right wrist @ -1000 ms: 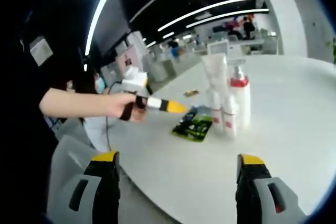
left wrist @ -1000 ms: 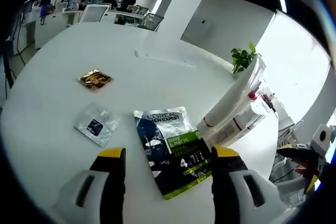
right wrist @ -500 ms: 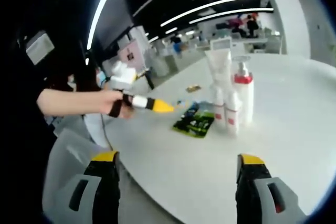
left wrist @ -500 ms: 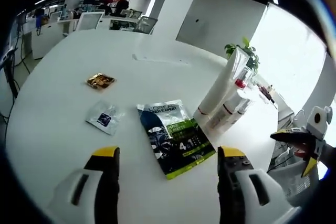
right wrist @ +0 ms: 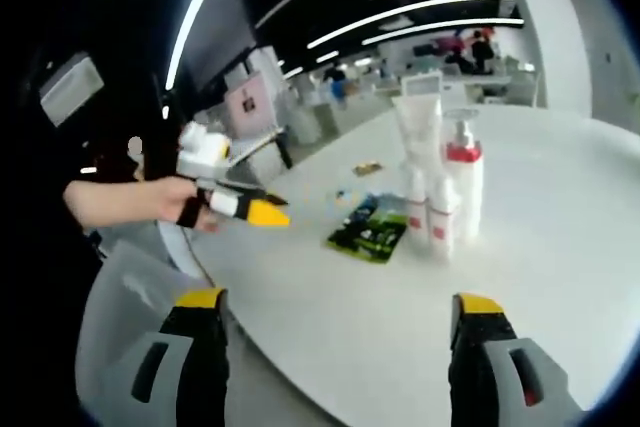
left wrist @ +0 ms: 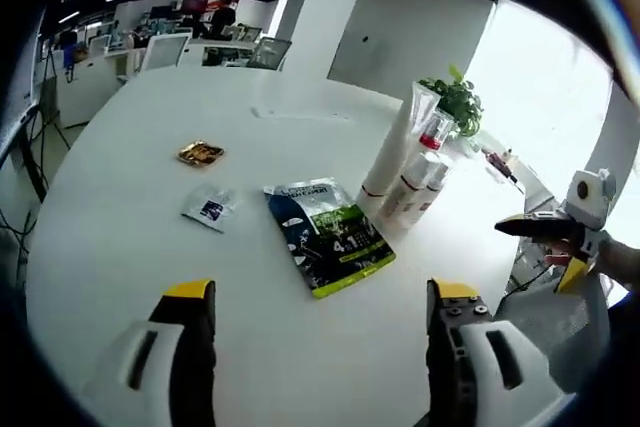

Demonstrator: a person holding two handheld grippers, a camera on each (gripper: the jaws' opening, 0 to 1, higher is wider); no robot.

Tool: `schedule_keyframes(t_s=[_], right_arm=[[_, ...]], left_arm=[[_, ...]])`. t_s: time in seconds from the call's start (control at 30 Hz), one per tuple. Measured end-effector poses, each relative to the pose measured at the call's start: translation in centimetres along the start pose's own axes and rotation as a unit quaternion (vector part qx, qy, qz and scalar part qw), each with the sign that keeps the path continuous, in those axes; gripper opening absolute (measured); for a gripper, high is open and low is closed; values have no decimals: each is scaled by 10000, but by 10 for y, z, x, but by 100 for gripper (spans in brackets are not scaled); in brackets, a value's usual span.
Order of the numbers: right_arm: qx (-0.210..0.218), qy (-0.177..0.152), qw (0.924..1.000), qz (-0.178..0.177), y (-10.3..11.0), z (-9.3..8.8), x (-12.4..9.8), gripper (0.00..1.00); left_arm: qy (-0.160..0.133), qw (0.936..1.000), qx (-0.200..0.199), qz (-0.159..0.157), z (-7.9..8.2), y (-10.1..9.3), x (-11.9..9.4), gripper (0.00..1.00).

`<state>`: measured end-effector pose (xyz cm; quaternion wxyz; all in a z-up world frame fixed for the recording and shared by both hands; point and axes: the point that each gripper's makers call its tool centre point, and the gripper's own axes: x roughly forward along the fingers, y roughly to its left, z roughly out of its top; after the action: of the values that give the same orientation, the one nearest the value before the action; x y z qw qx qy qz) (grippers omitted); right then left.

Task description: Arrange the skincare products in the storage area until every visible bottle or jar stands upright without overlapping.

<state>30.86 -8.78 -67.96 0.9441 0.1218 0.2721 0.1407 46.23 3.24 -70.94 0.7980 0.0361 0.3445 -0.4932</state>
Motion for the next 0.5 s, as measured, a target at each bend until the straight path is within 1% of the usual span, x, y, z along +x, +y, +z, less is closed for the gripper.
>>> schedule_keyframes(t_s=[0.1, 0.23, 0.37, 0.5], right_arm=[[-25, 34, 10000, -12, 0, -1, 0, 94], [-93, 56, 9999, -4, 1, -2, 1, 94], [-151, 16, 9999, -54, 0, 1, -1, 94], [-178, -10, 9998, -86, -1, 2, -1, 94]], left_arm=[[-24, 10000, 53, -37, -2, -6, -10, 84], [-160, 9998, 72, -79, -2, -13, -22, 85], [-189, 9997, 160, -54, -6, -15, -34, 86], [-263, 9996, 131, -44, -8, -17, -45, 88]])
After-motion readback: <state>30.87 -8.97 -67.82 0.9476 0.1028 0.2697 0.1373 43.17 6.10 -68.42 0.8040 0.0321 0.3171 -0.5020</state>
